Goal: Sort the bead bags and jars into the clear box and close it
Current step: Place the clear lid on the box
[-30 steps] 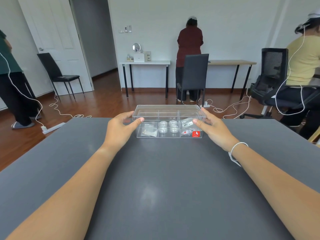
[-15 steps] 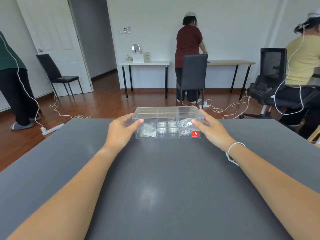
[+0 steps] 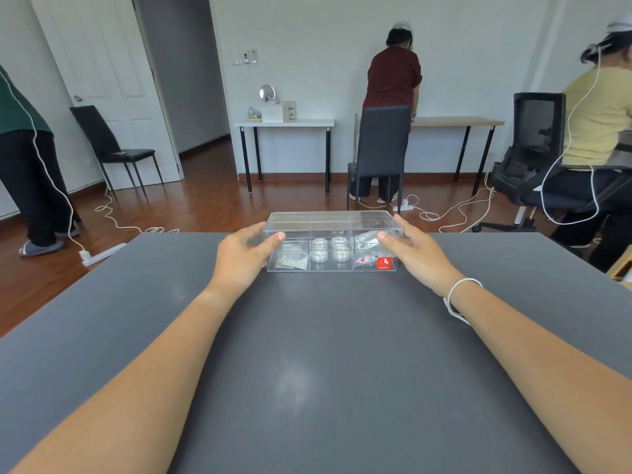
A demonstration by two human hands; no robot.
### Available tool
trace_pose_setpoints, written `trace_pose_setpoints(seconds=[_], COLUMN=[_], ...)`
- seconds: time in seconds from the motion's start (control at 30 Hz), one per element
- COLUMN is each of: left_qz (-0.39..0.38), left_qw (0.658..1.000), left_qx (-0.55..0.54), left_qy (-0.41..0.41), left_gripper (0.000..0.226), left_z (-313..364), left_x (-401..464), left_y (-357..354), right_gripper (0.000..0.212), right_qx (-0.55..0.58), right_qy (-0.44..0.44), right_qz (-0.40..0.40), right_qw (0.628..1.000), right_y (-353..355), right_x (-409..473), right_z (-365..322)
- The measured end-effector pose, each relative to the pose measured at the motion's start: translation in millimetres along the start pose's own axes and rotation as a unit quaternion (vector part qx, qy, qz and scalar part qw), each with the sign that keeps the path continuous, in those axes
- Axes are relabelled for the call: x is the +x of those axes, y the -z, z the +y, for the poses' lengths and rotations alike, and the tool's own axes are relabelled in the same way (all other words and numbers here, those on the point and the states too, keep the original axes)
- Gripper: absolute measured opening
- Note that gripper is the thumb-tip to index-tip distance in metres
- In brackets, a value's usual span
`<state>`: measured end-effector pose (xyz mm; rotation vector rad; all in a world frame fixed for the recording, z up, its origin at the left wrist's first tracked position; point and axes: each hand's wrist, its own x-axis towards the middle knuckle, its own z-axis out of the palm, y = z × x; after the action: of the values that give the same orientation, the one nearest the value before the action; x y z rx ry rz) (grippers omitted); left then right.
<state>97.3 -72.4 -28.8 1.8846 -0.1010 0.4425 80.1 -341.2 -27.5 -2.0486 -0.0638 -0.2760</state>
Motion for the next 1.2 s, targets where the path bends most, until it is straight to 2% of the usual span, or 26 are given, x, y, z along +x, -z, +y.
trace_pose_setpoints(seconds=[0.47,1.2], left_qz=[-0.026,-0.066], left_qw=[0.999,0.997], left_qx=[-0.016,-0.019], left_qy=[0.013,0.031], left_gripper=[0.054,0.039], left_z=[-5,-4], left_x=[0,-7], left_y=[4,7], right_gripper=[0.066,0.067], right_qx=[0.001,-0.017], right_qy=[-0.009,-0.011], right_qz=[-0.008,-0.011], right_qw=[1.0,1.0], right_y=[1,1], right_x=[-6,-15], right_z=[1,-2])
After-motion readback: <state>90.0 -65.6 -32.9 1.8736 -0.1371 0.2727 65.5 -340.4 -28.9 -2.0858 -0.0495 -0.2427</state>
